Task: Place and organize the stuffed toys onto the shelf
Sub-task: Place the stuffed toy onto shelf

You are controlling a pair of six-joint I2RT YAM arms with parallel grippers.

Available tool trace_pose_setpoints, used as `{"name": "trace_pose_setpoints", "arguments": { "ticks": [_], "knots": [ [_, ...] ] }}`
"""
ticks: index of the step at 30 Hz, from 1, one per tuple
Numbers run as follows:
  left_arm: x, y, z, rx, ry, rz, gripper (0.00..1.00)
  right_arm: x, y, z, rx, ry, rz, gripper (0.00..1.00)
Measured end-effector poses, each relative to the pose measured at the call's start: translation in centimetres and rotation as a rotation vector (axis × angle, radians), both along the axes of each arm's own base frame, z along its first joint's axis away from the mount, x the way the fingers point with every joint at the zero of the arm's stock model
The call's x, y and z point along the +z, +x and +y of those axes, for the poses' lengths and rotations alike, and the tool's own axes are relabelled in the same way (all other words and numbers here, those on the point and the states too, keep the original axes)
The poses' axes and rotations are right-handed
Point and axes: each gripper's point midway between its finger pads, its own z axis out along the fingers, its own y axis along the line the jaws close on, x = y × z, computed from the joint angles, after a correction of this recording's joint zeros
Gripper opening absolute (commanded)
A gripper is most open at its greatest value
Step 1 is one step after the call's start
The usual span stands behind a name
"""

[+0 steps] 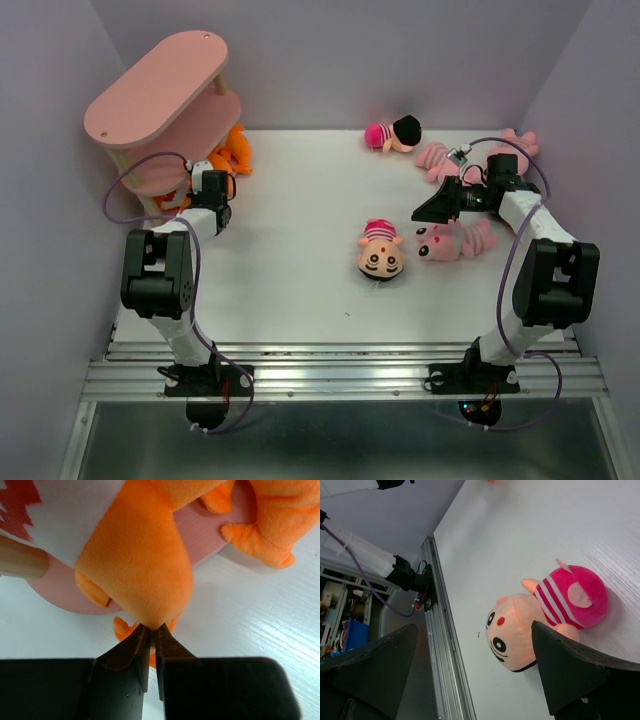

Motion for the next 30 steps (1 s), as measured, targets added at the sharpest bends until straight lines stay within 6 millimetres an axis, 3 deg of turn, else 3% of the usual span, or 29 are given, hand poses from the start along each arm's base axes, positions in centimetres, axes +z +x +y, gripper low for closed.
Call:
{"name": "trace_pose_setpoints", "arguments": {
  "ticks": [6, 13, 19, 26, 30],
  "knots": [
    [0.5, -0.2, 0.3, 0.012, -0.011, -0.008, 0.17, 0.0, 0.0, 0.0, 0.0, -0.001, -0.003, 1.0],
    [2.6, -0.3, 2.7, 0.095, 0.001, -0.073, 0.17, 0.0, 0.1, -0.1, -0.001, -0.002, -0.008, 1.0],
    [2.8, -0.2, 2.8, 0.099, 0.005, -0.08, 0.19, 0.1, 0.1, -0.2, -0.006, -0.002, -0.007, 1.0],
    [2.8, -0.2, 2.8, 0.099, 0.002, -0.082, 0.39, 0.1, 0.0, -0.2, -0.006, 0.0, 0.003, 1.0],
    [2.8, -0.2, 2.7, 0.1, -0.003, -0.084, 0.44, 0.1, 0.0, -0.3, -0.006, 0.0, 0.003, 1.0]
  ]
}}
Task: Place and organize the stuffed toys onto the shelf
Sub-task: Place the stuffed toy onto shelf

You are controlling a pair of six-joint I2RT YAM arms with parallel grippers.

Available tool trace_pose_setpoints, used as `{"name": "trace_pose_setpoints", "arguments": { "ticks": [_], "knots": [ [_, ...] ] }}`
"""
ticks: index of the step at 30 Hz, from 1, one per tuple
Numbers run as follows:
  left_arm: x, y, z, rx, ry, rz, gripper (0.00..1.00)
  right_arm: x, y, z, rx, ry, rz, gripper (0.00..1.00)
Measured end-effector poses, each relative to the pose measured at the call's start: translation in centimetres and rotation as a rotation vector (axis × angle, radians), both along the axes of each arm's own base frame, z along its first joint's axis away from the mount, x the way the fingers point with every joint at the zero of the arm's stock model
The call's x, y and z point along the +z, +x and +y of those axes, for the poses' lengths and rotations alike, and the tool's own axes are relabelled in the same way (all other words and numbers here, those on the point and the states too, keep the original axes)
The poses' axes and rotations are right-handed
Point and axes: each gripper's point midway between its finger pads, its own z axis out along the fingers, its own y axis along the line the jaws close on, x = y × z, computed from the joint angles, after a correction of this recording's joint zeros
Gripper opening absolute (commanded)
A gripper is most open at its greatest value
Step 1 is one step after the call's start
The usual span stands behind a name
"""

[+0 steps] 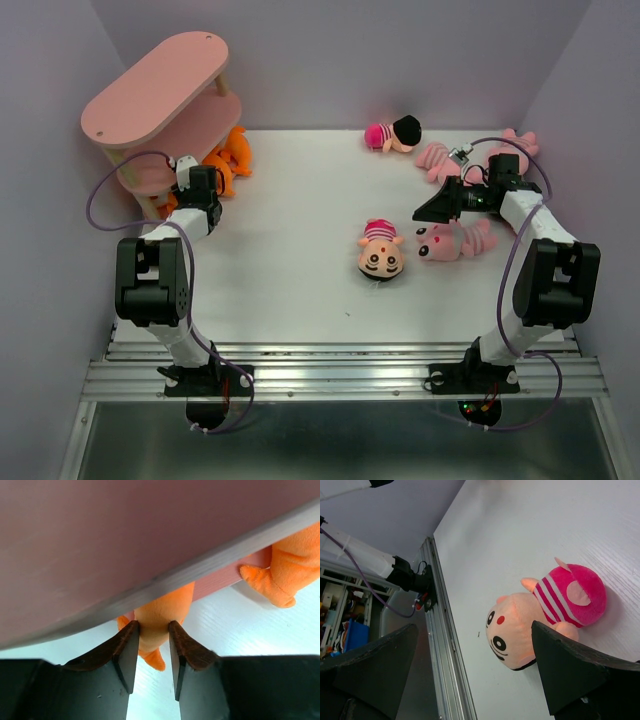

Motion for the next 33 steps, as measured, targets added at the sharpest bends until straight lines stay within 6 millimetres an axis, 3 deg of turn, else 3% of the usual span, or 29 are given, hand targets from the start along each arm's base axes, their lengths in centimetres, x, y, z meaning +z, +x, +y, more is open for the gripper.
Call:
{"name": "trace_pose_setpoints", "arguments": {
  "ticks": [5, 6, 16, 20, 21, 25, 30, 33],
  "knots": [
    [0.2, 0.1, -0.2, -0.004, -0.011, -0.01, 0.5, 0.0, 0.0, 0.0, 0.001, -0.001, -0.003, 1.0],
    [0.3, 0.1, -0.2, -0.007, -0.015, -0.013, 0.58, 0.0, 0.0, 0.0, 0.001, -0.001, -0.004, 1.0],
    [3.2, 0.1, -2.1, -0.106, -0.095, -0.113, 0.66, 0.0, 0.0, 0.0, 0.001, -0.001, -0.004, 1.0],
    [3.9, -0.4, -3.1, -0.156, -0.131, -0.141, 0.83, 0.0, 0.0, 0.0, 0.001, -0.001, -0.004, 1.0],
    [4.1, -0.6, -3.3, -0.167, -0.14, -0.147, 0.97, 0.0, 0.0, 0.0, 0.0, -0.001, -0.004, 1.0],
    [5.0, -1.4, -4.8, -0.24, -0.185, -0.173, 0.99, 0.0, 0.0, -0.2, -0.004, -0.003, -0.009, 1.0],
    [8.3, -3.4, -7.4, -0.371, -0.218, -0.245, 0.99, -0.2, 0.0, -0.2, -0.003, -0.009, -0.017, 1.0],
    [12.0, -4.9, -9.0, -0.47, -0.222, -0.325, 0.99, -0.5, 0.2, -0.5, -0.016, -0.041, -0.028, 1.0]
  ]
}}
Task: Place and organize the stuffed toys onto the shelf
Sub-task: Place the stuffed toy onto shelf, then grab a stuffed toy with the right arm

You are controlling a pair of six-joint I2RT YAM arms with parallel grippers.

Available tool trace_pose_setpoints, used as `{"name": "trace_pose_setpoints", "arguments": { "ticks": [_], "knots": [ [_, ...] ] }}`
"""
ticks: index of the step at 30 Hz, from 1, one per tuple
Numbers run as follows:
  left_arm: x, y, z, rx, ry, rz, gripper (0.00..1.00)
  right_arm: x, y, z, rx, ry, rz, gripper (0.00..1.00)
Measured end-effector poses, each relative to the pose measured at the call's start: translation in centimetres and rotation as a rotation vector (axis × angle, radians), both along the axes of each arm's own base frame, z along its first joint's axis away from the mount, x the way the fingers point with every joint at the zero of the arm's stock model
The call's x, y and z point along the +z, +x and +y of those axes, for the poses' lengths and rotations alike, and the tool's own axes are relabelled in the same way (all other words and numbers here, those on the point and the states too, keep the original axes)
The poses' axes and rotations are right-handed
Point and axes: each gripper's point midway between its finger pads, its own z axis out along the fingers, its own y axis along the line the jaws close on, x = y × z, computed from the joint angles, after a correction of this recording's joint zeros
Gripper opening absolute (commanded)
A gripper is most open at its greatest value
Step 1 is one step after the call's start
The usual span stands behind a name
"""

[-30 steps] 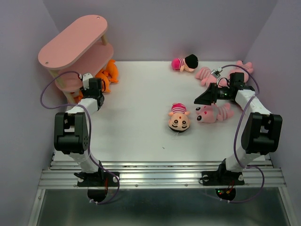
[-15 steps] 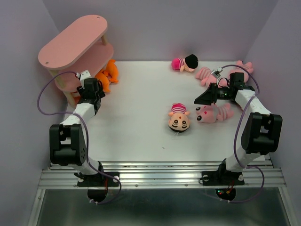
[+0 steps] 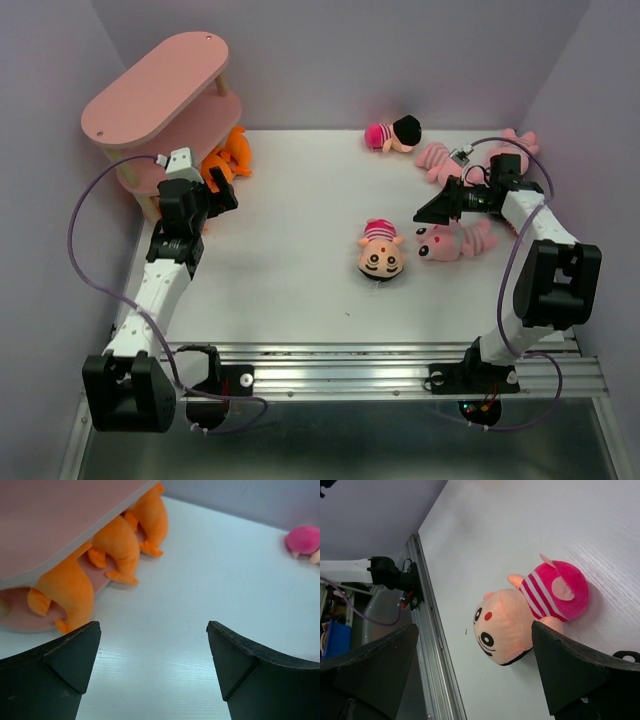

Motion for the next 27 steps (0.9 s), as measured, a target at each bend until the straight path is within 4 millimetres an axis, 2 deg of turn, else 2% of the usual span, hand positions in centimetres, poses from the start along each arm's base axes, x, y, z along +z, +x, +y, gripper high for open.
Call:
{"name": "trace_pose_setpoints", "arguments": {
  "ticks": [3, 5, 12, 16, 18, 21, 27],
  "knots": [
    [4.1, -1.6, -1.1, -0.076, 0.0, -0.113, 0.99, -0.2, 0.4, -0.4, -0.021, -0.052, -0.029, 1.0],
    [5.9, -2.6, -1.7, -0.119, 0.001, -0.16, 0.99, -0.2, 0.8, -0.8, -0.045, -0.105, -0.059, 1.0],
    [11.4, -4.3, -4.1, -0.26, -0.017, -0.252, 0.99, 2.3, 2.6, -2.6, -0.124, -0.281, -0.217, 1.0],
    [13.3, -5.4, -5.8, -0.359, -0.041, -0.29, 0.99, 3.4, 3.1, -3.0, -0.13, -0.355, -0.249, 1.0],
    [13.3, -6.3, -6.7, -0.409, -0.064, -0.281, 0.99, 3.1, 2.9, -2.4, -0.113, -0.407, -0.251, 1.0],
    [13.4, -7.5, -7.5, -0.458, -0.086, -0.271, 0.99, 1.7, 1.7, 0.0, -0.044, -0.471, -0.222, 1.0],
    [15.1, -10.9, -7.7, -0.481, -0.084, -0.345, 0.99, -1.4, 0.5, 3.7, 0.05, -0.573, -0.158, 1.0]
  ]
}}
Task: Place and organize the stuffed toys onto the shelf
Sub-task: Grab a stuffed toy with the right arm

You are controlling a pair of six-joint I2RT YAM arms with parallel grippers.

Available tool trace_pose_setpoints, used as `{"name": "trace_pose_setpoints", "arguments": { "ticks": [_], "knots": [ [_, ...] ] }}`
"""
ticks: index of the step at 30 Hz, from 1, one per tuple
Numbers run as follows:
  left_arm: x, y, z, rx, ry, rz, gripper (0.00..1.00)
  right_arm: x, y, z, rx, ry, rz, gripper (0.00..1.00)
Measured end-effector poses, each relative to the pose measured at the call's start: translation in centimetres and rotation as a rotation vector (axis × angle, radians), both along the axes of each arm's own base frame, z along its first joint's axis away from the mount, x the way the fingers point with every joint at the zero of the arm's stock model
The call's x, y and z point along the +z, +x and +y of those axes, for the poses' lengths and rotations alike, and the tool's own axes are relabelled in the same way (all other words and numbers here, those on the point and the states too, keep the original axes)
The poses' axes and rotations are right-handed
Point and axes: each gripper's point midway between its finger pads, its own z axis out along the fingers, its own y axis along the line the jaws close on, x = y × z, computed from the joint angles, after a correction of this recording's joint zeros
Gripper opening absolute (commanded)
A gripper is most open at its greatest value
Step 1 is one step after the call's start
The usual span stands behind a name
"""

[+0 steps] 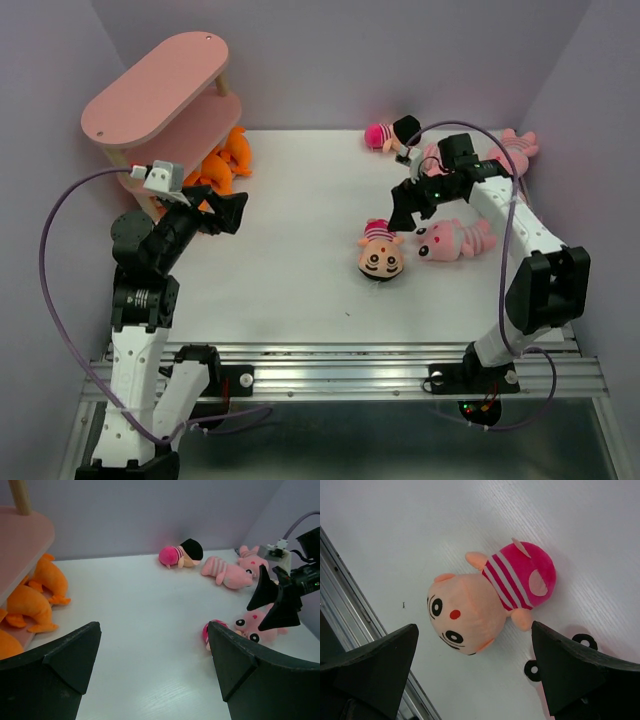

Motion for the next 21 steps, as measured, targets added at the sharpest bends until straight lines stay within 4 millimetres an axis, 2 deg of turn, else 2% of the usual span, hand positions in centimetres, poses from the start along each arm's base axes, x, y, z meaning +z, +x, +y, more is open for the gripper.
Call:
{"name": "trace_pose_setpoints", "arguments": {
  "ticks": [5, 9, 12, 17, 21],
  "knots": [
    [-0.2, -1.5, -0.1, -0.011, -0.008, -0.016, 0.99, -1.9, -0.9, 2.4, 0.047, -0.079, 0.029, 1.0],
    [-3.0, -1.7, -0.4, -0.023, -0.023, 0.043, 0.99, -4.1, -1.3, 3.5, 0.062, -0.15, 0.066, 1.0],
    [-5.4, -1.8, -0.6, -0.031, -0.036, 0.1, 0.99, -6.1, -1.4, 3.1, 0.043, -0.205, 0.108, 1.0],
    [-7.2, -1.9, -0.9, -0.046, -0.061, 0.153, 0.99, -8.6, -2.6, 2.0, 0.035, -0.278, 0.148, 0.99],
    [-8.2, -2.1, -1.4, -0.069, -0.097, 0.182, 0.99, -11.1, -4.9, 1.8, 0.059, -0.316, 0.207, 0.86]
  ]
}}
